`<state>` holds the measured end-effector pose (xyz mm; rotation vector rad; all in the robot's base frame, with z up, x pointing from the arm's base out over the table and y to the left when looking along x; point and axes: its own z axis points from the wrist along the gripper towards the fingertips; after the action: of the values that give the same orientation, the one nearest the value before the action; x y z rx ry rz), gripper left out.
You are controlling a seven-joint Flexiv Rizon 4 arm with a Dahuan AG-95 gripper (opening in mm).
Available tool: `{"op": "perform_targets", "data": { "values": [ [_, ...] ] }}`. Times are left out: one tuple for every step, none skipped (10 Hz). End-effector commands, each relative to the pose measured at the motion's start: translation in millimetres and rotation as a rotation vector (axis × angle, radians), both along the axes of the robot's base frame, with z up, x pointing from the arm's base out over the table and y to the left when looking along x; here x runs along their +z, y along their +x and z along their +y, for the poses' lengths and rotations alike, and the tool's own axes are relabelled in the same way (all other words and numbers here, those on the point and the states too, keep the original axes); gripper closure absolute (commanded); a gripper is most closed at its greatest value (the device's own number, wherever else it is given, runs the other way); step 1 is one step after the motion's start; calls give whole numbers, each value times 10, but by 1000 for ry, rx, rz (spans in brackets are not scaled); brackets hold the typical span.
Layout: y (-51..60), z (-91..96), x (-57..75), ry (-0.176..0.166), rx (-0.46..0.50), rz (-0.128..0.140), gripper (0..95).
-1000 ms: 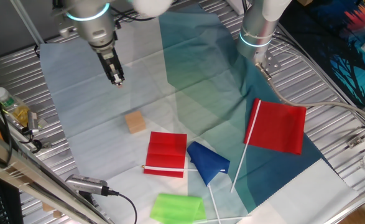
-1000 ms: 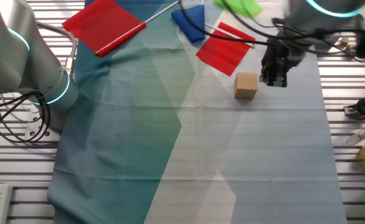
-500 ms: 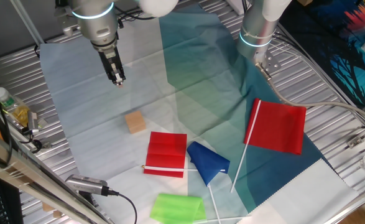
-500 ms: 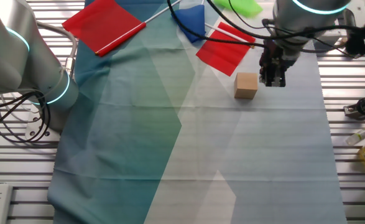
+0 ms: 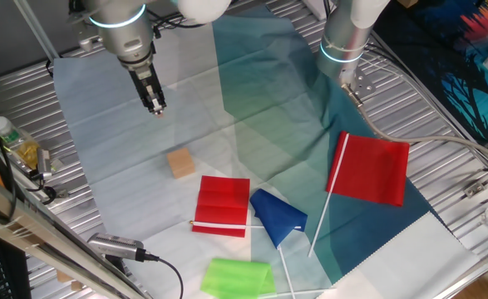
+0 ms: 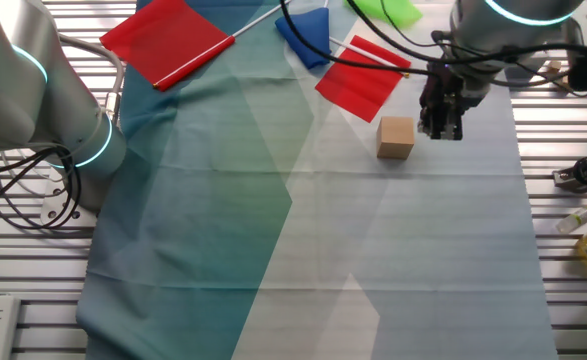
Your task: Approach and touch the side of the small block
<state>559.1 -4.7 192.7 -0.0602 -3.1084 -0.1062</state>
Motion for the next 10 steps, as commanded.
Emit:
{"op": "perform_targets", "data": {
  "values": [
    [33,-6,-22,4,-6,9,950],
    [39,-17,-61,8,-5,8,950],
    [40,-8,-142,7,-5,8,950],
    [35,-4,-190,8,-5,7,950],
    [13,3,-339,5,-1,5,950],
    [6,0,-403,5,1,3,950],
    [8,1,-517,7,3,3,950],
    [22,-11,-596,7,5,5,950],
    [40,-29,-702,13,9,8,950],
    [58,-49,-826,17,14,6,950]
  ]
}}
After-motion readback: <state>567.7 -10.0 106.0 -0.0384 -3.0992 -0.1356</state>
